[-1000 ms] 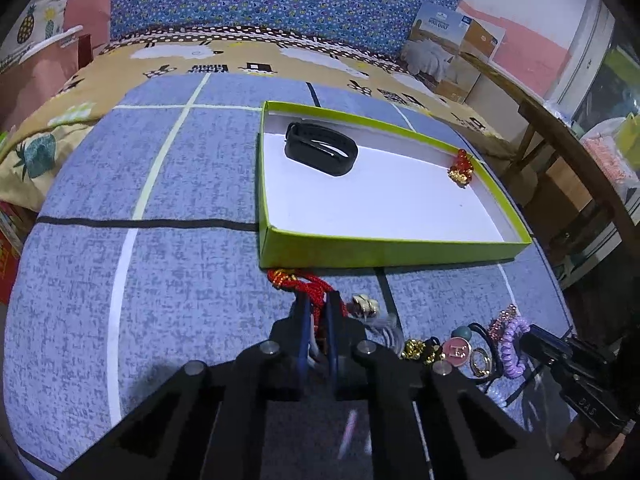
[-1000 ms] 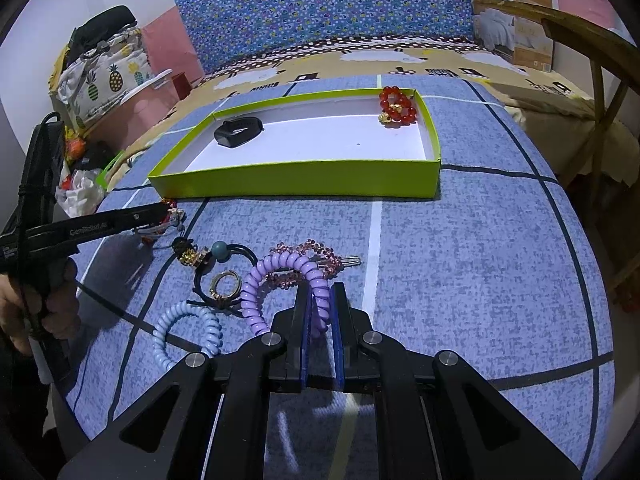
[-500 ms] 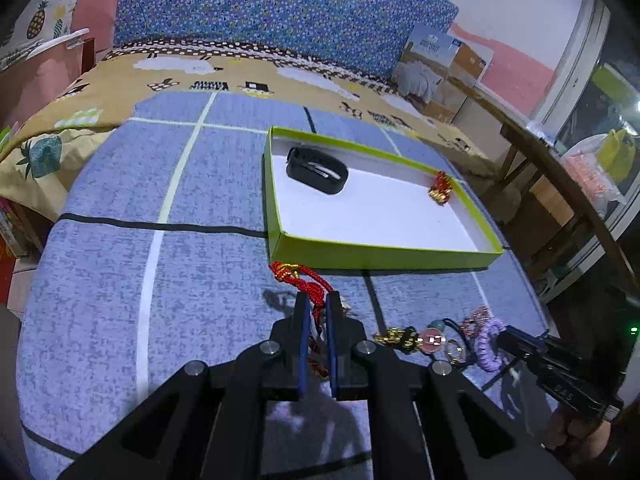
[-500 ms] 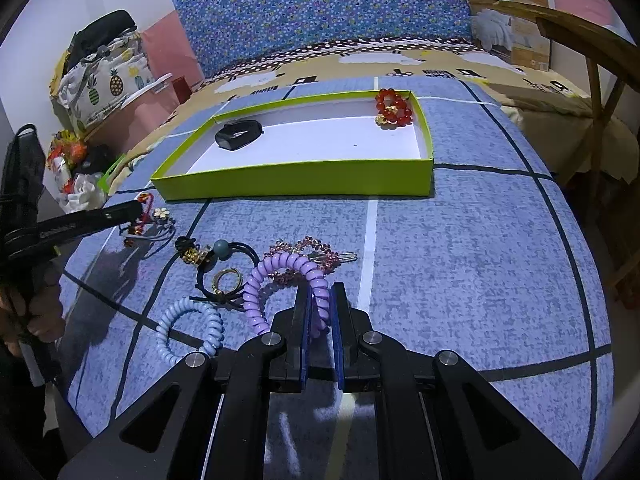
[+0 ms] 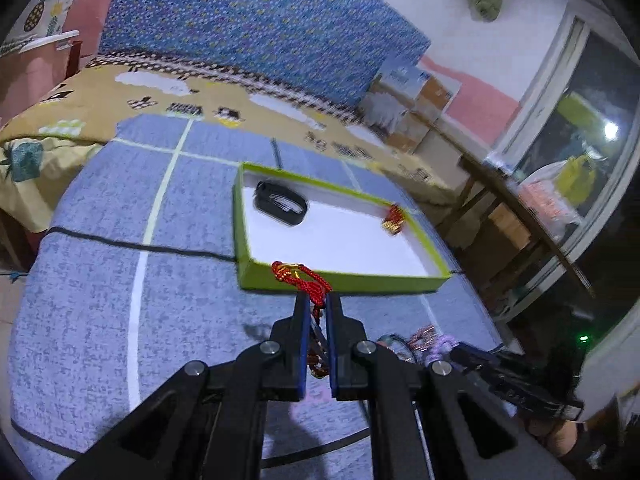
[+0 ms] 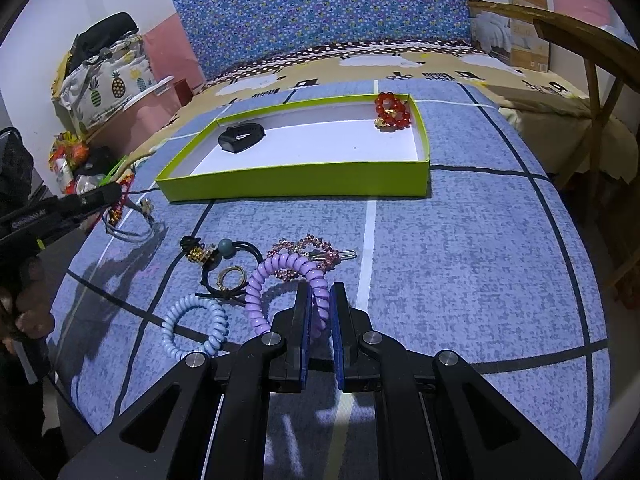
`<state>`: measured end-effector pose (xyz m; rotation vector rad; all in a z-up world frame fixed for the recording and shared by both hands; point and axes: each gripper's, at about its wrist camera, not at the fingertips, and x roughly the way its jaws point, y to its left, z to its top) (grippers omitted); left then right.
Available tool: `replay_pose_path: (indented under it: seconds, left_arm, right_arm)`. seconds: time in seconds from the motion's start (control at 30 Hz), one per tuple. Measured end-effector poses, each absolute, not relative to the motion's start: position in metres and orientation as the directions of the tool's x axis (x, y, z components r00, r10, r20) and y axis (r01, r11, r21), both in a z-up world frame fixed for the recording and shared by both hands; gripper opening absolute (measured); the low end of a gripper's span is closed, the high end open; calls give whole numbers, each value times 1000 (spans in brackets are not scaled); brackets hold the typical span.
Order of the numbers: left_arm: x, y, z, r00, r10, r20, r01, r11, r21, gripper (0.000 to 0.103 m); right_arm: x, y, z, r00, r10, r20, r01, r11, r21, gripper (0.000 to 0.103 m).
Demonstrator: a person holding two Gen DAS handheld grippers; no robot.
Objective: Organize jewelry
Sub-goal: 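Lift the red tassel keychain with the left tool toward the green box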
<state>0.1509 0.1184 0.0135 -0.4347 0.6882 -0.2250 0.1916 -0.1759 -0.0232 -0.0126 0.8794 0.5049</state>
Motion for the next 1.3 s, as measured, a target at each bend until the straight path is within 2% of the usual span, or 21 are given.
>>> replay_pose_path:
  seconds: [0.2,0.33,0.57,0.97,1.0,1.03,1.1,1.3]
  left_arm:
    - [149,119,18,763,-420,-492,142,851,-506,8]
    - [160,114,2,721,-382,-579,100,883,-458,8]
    - [157,120,-13,702,-318,-637,44,912,-407,8]
    - [161,152,-34,667,-335,-665,-69,861,-504,10]
    - [161,152,-35,665,-332,-669,-75,861,-502,12]
    - [162,153,-36,663,-332,-671,-81,860,-505,22]
    - [164,155,-38,659,-334,-674,-97,850,-517,33]
    - [177,154,-36,652,-308,-693,-125,858,-499,33]
  right_arm:
    - [192,-176,-23,527,418,-739,-429,882,193,9]
    - [190,-176,-21,525,422,-740,-433,880,195,9]
    - [189,-176,-20,525,421,-740,-430,881,196,9]
    - [191,-174,-24,519,423,-743,-434,879,197,9]
    - [191,-173,-24,519,423,-743,-434,879,197,9]
    - [191,-173,-25,518,423,-743,-435,879,197,9]
    - [191,-173,-25,517,423,-744,-434,879,198,9]
    - [191,-173,-26,518,423,-744,-435,879,197,9]
